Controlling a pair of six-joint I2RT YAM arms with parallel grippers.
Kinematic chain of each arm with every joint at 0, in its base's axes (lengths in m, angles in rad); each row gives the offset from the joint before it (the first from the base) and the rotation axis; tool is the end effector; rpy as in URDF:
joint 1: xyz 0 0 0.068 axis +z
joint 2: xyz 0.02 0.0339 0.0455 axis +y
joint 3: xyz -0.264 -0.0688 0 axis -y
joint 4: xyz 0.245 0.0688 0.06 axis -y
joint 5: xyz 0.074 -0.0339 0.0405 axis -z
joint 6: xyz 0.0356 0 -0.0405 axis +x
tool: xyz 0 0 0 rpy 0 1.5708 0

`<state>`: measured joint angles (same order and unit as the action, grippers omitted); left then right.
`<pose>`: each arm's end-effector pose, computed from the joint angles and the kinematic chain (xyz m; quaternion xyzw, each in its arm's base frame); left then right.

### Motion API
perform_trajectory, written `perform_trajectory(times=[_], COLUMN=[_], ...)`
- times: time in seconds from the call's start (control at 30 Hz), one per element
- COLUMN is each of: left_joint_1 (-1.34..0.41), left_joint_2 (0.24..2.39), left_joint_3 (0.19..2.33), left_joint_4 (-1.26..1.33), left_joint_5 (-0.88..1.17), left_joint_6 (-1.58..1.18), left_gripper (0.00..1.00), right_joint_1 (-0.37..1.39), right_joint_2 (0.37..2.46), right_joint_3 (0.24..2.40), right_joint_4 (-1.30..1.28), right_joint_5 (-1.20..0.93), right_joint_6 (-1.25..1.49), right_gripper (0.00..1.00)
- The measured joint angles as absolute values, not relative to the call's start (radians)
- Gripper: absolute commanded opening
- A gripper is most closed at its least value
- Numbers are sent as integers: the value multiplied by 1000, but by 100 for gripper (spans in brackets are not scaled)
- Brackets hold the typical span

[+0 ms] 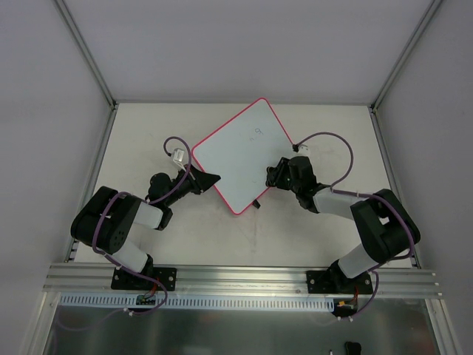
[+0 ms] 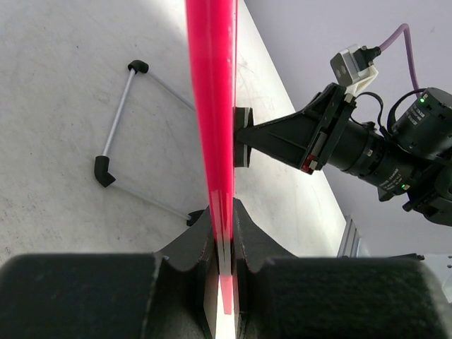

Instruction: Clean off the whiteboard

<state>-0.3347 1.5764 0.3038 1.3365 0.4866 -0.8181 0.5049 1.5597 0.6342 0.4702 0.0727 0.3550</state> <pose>0.2364 -0.0998 0.1677 0.0117 0.6868 -0.5240 0.5037 0.2732 0.1480 0.1697 -0.0443 0.8469 0.1924 0.4936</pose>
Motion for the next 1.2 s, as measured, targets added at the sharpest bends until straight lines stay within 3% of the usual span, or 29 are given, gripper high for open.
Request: perform_trajectory(times=[0.3,0.6,1.2], left_joint_1=[-335,-334,-332], left_joint_2=[1576,1576,1576], left_joint_3=[304,304,304], left_joint_4=[1339,1341,1341], left_joint_5=[487,490,488], left_joint_6=[-818,-817,-816], left_gripper=[0,0,0], right_joint_1=[492,650,791], right_joint_2=[1557,1528,1544], right_joint_3=[645,653,755], right_joint_4=[405,352,255], right_joint_5=[121,249,223], right_joint_6=[331,237,204], right_gripper=[0,0,0])
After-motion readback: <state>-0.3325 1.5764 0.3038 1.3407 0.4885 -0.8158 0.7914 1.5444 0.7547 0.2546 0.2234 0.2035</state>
